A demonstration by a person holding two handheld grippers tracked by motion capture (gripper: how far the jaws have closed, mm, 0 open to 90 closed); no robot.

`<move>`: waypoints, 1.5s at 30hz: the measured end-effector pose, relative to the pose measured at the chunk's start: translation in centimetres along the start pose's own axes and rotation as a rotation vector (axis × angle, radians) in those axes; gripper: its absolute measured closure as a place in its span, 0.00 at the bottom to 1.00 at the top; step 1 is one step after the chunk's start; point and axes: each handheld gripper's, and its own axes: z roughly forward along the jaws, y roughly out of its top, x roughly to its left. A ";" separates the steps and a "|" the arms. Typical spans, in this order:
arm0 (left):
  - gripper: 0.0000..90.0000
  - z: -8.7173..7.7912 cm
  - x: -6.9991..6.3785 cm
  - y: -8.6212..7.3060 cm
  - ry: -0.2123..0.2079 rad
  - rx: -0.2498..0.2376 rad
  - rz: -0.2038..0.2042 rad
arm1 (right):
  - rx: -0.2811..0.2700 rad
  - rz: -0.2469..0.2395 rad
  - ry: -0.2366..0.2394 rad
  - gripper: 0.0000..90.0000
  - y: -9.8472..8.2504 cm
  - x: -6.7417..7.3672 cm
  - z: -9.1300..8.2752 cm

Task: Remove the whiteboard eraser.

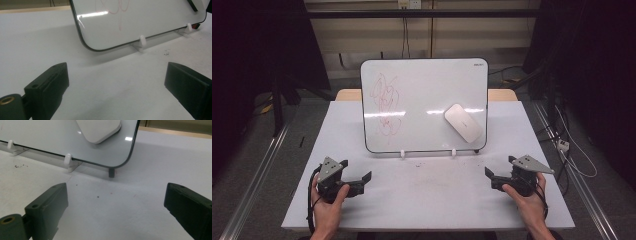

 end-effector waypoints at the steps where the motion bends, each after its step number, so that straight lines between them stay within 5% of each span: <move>1: 0.06 0.0 0.0 0.0 -0.004 -0.001 -0.007 | 0.004 -0.006 0.000 0.07 0.1 0.1 0.1; 8: 0.06 0.2 0.3 -0.3 -0.004 0.033 -0.046 | 0.008 -0.054 -0.011 0.07 1.2 0.6 0.7; 11: 0.06 0.0 0.3 -0.1 0.009 0.025 -0.013 | 0.013 -0.085 -0.017 0.07 2.0 0.8 1.2; 18: 0.06 -0.1 -0.1 -0.1 -0.014 0.017 -0.009 | 0.038 -0.156 -0.016 0.05 4.3 1.9 2.7; 22: 0.06 0.0 -0.1 -0.1 -0.012 0.017 0.003 | -0.024 -0.186 -0.038 0.04 5.1 2.6 3.0; 27: 0.06 0.0 0.0 0.0 -0.027 0.005 0.003 | -0.027 -0.227 -0.078 0.03 6.0 2.9 4.1; 35: 0.06 0.4 -0.1 0.0 -0.035 0.018 0.005 | -0.001 -0.222 -0.021 0.05 8.0 3.3 5.6; 40: 0.06 0.5 -0.1 0.0 -0.039 0.028 0.016 | 0.021 -0.247 -0.036 0.10 9.1 3.6 6.4; 43: 0.06 0.6 -0.1 0.0 -0.041 0.026 0.012 | 0.013 -0.324 -0.070 0.11 10.1 4.0 7.3; 45: 0.06 0.6 -0.1 0.1 -0.045 0.031 0.023 | 0.015 -0.332 -0.061 0.10 10.3 4.1 7.5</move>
